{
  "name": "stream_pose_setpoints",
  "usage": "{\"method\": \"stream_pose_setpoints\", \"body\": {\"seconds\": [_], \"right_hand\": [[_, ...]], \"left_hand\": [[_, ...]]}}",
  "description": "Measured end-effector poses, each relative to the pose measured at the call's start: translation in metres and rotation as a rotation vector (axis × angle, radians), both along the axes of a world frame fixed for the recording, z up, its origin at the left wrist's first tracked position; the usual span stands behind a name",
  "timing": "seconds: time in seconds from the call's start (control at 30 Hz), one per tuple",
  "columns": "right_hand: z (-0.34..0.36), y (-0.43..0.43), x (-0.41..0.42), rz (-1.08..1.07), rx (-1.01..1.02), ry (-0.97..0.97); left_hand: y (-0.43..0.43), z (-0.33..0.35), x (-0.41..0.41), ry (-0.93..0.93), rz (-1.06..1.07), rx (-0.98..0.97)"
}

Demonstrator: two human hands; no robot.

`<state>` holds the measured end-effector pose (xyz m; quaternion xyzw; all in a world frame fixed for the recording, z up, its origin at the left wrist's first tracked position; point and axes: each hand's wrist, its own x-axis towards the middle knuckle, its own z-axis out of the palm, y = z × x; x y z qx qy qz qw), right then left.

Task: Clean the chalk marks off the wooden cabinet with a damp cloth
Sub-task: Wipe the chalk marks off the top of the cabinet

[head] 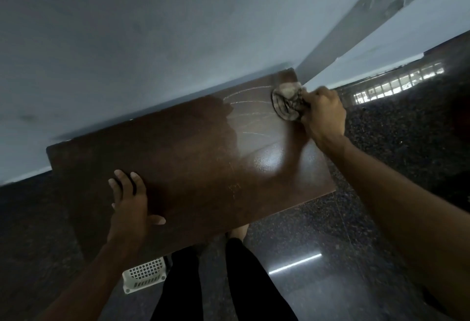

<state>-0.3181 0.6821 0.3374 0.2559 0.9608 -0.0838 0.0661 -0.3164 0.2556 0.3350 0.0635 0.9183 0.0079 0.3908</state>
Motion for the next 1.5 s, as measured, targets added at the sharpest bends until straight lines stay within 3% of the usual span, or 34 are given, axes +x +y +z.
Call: {"method": "stream_pose_setpoints", "body": {"seconds": [0.2, 0.33, 0.5, 0.67, 0.73, 0.87, 1.0, 1.07, 1.23, 1.37, 1.43, 1.5], "right_hand": [[-0.006, -0.024, 0.100, -0.174, -0.007, -0.023], [-0.001, -0.073, 0.103, -0.371, -0.052, 0.021], [-0.005, -0.159, 0.107, 0.068, -0.192, 0.003], [-0.003, -0.135, 0.104, 0.368, -0.135, -0.025], [-0.002, -0.108, 0.098, 0.259, -0.086, -0.032], [0.000, -0.074, 0.074, -0.277, 0.006, -0.016], [-0.001, -0.101, 0.063, -0.422, -0.005, 0.015], [0.000, -0.129, 0.064, -0.338, -0.069, 0.013], [-0.007, -0.197, 0.084, 0.108, -0.132, -0.061], [-0.002, -0.174, 0.082, 0.276, -0.067, -0.065], [0.006, -0.154, 0.075, 0.224, -0.052, -0.093], [0.009, -0.129, 0.062, -0.014, -0.026, -0.092]], "left_hand": [[0.001, 0.000, 0.000, 0.012, -0.033, -0.032], [0.001, 0.000, 0.000, 0.000, -0.029, -0.028], [-0.003, -0.001, 0.001, 0.008, -0.043, -0.014], [0.000, 0.002, 0.001, -0.004, -0.100, -0.064], [0.001, 0.004, 0.001, -0.008, -0.122, -0.089], [-0.001, 0.007, 0.002, 0.002, -0.150, -0.089], [-0.006, 0.009, -0.004, -0.022, -0.201, -0.104], [-0.005, 0.012, -0.008, -0.048, -0.241, -0.132], [-0.005, 0.022, -0.022, -0.220, -0.273, -0.143], [-0.003, 0.034, -0.046, -0.355, -0.299, -0.142], [-0.003, 0.039, -0.056, -0.389, -0.294, -0.117], [-0.004, 0.042, -0.060, -0.406, -0.289, -0.104]]}}
